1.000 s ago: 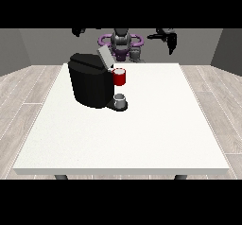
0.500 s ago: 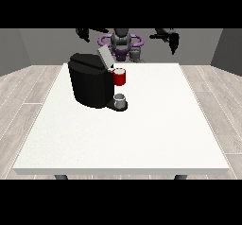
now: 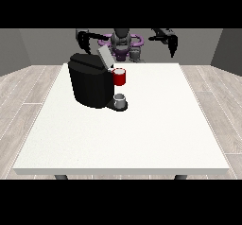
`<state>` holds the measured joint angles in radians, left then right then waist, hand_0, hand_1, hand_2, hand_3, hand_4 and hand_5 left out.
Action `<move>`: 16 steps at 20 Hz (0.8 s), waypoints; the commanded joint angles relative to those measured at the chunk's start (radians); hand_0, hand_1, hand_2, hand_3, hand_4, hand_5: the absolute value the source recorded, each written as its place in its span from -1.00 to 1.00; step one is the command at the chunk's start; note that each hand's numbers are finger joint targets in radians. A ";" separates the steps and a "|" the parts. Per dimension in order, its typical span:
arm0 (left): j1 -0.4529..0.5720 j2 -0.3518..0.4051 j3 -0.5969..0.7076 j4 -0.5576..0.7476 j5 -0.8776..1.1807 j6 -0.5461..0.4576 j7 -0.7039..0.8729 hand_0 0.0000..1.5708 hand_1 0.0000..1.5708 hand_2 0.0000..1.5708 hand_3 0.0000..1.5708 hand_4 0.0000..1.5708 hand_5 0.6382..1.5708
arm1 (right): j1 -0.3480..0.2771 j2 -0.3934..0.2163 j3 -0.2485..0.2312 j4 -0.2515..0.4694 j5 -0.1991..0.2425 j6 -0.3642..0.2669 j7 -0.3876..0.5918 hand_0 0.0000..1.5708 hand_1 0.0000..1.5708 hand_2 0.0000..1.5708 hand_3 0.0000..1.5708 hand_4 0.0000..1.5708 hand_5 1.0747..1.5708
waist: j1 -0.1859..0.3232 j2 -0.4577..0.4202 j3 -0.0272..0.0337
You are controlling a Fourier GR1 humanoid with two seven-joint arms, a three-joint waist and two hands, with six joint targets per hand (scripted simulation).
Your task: Insert the coffee pod into the coffee machine and close the lid
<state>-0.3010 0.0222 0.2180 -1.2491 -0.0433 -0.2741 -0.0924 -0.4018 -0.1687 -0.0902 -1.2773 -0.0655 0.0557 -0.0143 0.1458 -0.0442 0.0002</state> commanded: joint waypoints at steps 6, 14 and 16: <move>0.025 0.059 0.011 -0.048 0.049 0.024 -0.025 -1.00 -1.00 -1.00 -1.00 -1.00 1.00 | -0.142 0.022 0.020 0.080 0.029 0.000 0.028 -1.00 -1.00 -1.00 -1.00 -1.00 1.00 | -0.043 0.070 -0.0003; 0.040 0.008 -0.063 -0.164 0.050 0.083 0.084 -1.00 -1.00 -1.00 -1.00 -0.84 1.00 | -0.231 -0.005 -0.001 0.193 0.070 -0.011 0.005 -1.00 -1.00 -1.00 -1.00 -1.00 1.00 | -0.013 0.072 -0.0001; 0.090 0.052 -0.041 -0.146 0.056 0.033 -0.027 -1.00 -1.00 -1.00 -1.00 -1.00 1.00 | -0.206 -0.015 -0.019 0.223 0.058 0.017 -0.074 -1.00 -1.00 -1.00 -1.00 -1.00 1.00 | -0.003 0.120 -0.0002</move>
<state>-0.2509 0.0595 0.1808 -1.3883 0.0098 -0.2254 -0.0585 -0.5826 -0.1764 -0.0961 -1.1055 -0.0109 0.0647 -0.0605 0.1304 0.0410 -0.0027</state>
